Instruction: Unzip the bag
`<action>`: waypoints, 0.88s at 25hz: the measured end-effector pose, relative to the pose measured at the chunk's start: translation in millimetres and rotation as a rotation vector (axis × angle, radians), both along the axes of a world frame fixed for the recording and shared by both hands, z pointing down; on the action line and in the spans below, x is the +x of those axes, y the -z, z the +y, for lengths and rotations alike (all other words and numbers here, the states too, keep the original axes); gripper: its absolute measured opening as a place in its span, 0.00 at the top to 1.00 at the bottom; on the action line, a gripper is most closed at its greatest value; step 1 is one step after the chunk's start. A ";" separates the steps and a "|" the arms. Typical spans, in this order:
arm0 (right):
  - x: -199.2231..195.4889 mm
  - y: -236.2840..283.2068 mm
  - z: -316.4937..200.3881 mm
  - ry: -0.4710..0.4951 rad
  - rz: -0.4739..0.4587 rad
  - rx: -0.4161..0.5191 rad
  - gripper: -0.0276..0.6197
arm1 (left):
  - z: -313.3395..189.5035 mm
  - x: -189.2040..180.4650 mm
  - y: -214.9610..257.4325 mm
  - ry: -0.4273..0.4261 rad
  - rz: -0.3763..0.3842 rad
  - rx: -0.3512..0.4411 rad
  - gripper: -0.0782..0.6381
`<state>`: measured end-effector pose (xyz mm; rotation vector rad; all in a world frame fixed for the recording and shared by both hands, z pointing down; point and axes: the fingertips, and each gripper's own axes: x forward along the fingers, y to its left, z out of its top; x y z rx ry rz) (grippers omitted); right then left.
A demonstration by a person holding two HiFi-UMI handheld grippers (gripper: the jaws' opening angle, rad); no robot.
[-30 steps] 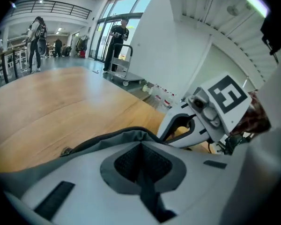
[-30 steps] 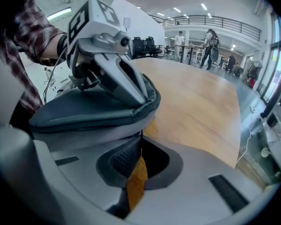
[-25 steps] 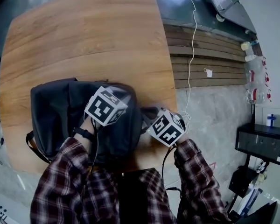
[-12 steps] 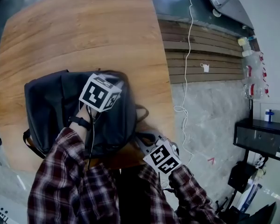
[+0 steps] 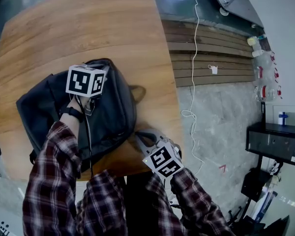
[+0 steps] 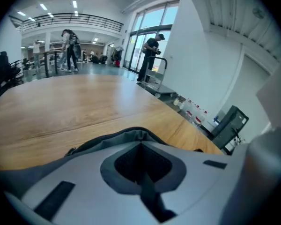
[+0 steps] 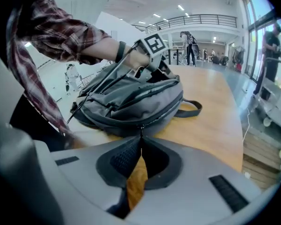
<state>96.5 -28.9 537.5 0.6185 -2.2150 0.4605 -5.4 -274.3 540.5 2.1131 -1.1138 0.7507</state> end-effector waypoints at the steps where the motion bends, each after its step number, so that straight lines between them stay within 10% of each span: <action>1: 1.5 -0.3 -11.1 0.003 0.007 0.014 0.93 | -2.1 -16.2 1.0 0.050 0.009 -0.004 0.88; 10: -23.4 -14.5 -95.7 0.091 0.060 0.067 0.93 | 31.9 -124.6 0.2 0.245 -0.027 0.025 0.88; 15: -43.5 -10.6 -116.0 0.116 0.051 0.065 0.93 | 77.3 -116.6 21.1 0.069 -0.070 0.041 0.88; 22: -52.5 -3.2 -124.3 0.114 0.038 0.064 0.93 | 126.0 -3.5 53.4 -0.314 -0.015 0.041 0.88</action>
